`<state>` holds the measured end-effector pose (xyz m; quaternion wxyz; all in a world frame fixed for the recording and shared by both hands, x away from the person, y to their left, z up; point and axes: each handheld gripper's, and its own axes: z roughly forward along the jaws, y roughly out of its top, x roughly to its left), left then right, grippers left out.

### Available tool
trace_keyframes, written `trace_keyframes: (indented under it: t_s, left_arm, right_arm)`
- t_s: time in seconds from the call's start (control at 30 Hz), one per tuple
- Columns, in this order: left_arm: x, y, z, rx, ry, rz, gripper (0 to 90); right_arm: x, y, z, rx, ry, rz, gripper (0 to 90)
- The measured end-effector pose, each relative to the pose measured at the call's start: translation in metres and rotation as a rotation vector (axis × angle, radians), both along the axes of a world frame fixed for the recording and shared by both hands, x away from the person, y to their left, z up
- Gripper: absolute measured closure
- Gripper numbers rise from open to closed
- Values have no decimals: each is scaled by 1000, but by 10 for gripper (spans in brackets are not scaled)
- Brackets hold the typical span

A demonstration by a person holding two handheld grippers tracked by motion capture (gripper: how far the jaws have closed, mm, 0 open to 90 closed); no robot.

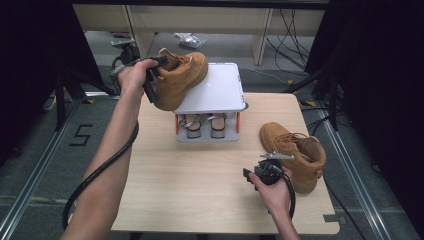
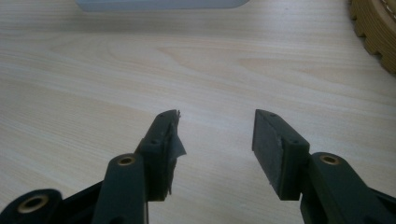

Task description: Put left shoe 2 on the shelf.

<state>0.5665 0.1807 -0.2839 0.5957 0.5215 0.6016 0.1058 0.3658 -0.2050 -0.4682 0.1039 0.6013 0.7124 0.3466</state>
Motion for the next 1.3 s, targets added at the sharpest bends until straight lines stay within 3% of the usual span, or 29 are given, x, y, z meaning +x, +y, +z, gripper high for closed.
trace_keyframes:
  t_s: [0.13,0.27,0.3,0.43,0.47,0.5,0.53,0.57,0.63,0.67,0.73,0.8,0.83,0.93,1.03,1.17,1.27,1.3]
  left_arm:
    - [2,-6,0,2,0,-2,787]
    - [4,-10,-3,-23,6,-7,780]
    - [3,-9,-2,9,2,-2,775]
    - [4,-9,-2,19,-6,-13,753]
    - [4,-9,-2,27,-8,-18,742]
    - [4,-9,-2,35,-13,-20,725]
    - [4,-9,-2,43,-25,-19,708]
    - [4,-9,-2,54,-37,-16,673]
    - [5,-8,-3,78,-54,-16,608]
    - [5,-7,-3,76,-59,-20,598]
    - [4,-7,-2,73,-63,-20,550]
    - [4,-8,-2,75,-71,-21,516]
    - [4,-8,-2,78,-71,-19,504]
    - [3,-10,0,94,-89,-22,473]
    - [1,-8,4,101,-119,-13,459]
    - [-7,0,13,101,-161,-8,451]
    - [-17,10,20,83,-193,-10,488]
    - [-21,14,21,87,-204,-14,522]
  right_arm:
    - [0,0,-1,3,-5,18,517]
    - [0,0,-2,11,-1,10,516]
    - [1,-2,-3,5,-16,31,517]
    - [0,-1,-2,19,-6,20,516]
    - [2,-2,-5,-18,-45,37,516]
    - [1,0,-3,-8,-19,23,515]
    - [1,0,-3,-17,-20,27,514]
    - [0,2,-2,12,-5,19,514]
    - [1,4,-1,20,-8,28,514]
    - [1,3,-3,4,-27,40,513]
    - [1,6,-1,18,3,18,513]
    - [2,5,-2,-6,-20,46,512]
    - [2,7,0,1,-1,29,512]
    - [2,8,1,6,-7,38,510]
    - [3,8,1,-18,-24,45,510]
    - [3,12,4,21,-10,35,511]
    - [4,15,7,18,-17,27,521]
    - [5,14,7,19,-40,42,533]
